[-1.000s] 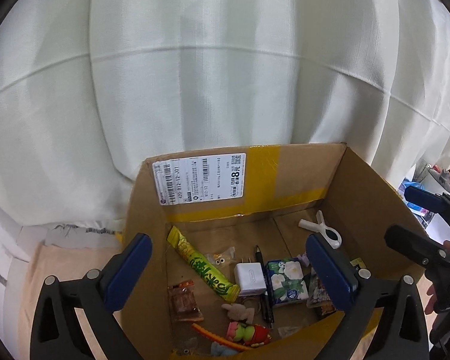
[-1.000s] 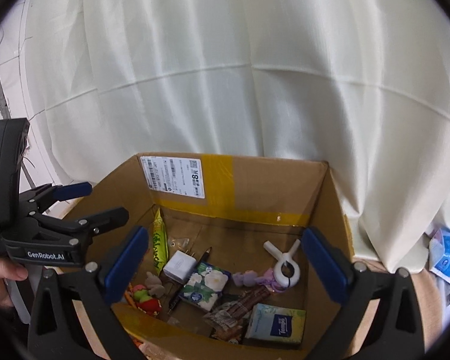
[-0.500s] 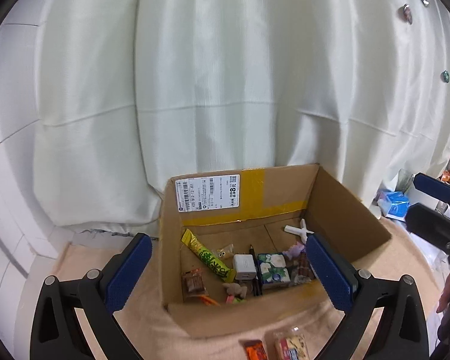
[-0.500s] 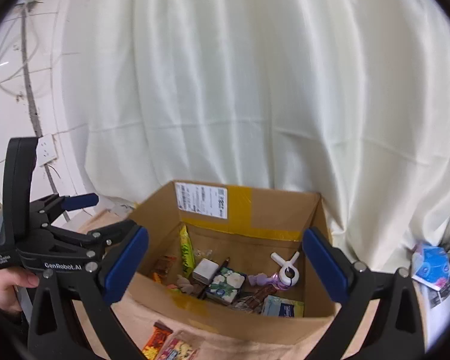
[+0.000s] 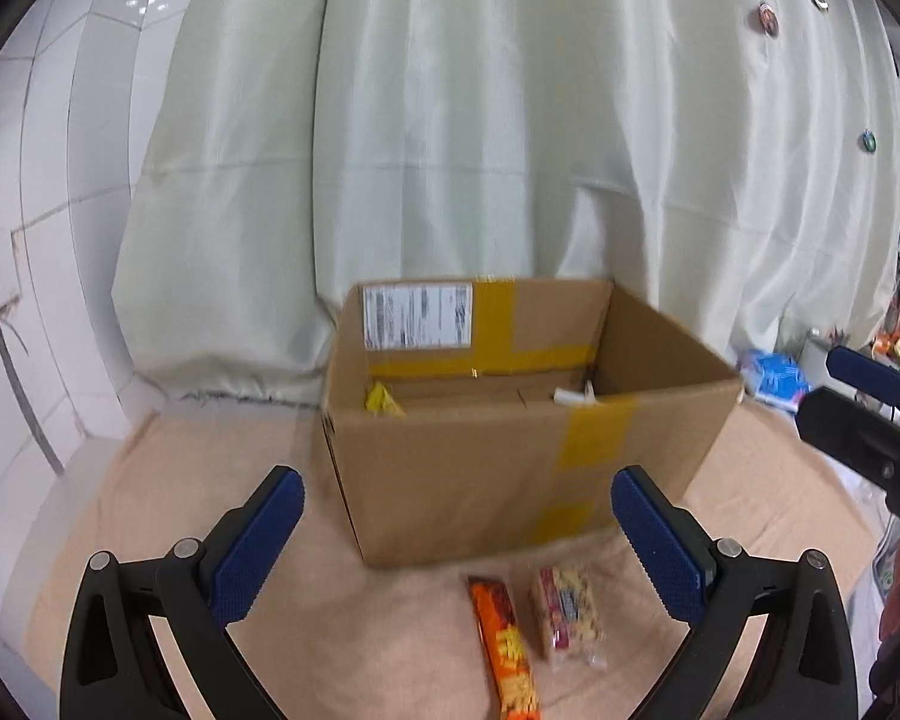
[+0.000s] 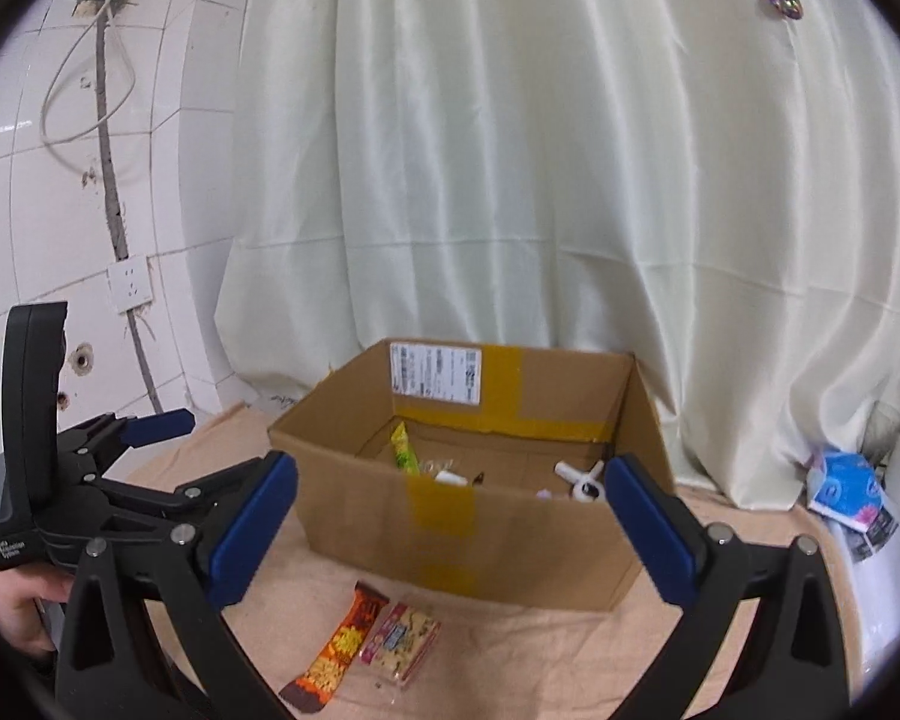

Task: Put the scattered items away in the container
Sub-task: 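Move both grippers back to the orange snack bar and cookie pack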

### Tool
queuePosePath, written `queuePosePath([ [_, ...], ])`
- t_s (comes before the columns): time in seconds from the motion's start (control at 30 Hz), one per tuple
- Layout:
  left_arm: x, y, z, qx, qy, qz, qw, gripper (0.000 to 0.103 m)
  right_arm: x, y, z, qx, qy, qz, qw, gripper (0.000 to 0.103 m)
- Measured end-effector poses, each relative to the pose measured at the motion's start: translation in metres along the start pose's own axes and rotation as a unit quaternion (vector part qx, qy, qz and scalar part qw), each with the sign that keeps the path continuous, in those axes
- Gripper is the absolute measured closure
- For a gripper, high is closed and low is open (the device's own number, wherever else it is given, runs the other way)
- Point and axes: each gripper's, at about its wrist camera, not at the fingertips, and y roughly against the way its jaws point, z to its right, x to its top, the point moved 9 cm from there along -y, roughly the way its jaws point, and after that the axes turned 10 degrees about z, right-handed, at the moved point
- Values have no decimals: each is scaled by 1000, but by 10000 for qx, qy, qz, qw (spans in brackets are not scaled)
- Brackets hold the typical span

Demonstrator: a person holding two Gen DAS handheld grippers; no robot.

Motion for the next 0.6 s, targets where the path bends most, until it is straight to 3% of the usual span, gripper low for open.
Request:
queuePosePath([
  [0.23,-55,-15,-3,212,1,-318,9993,0,-45,2,4,-16,-291,-229,9993,0],
  [0.6,-147,-42,2,41,-147,-982,9951,0,-107,-7,8,-21,-474,-606,9970,0],
])
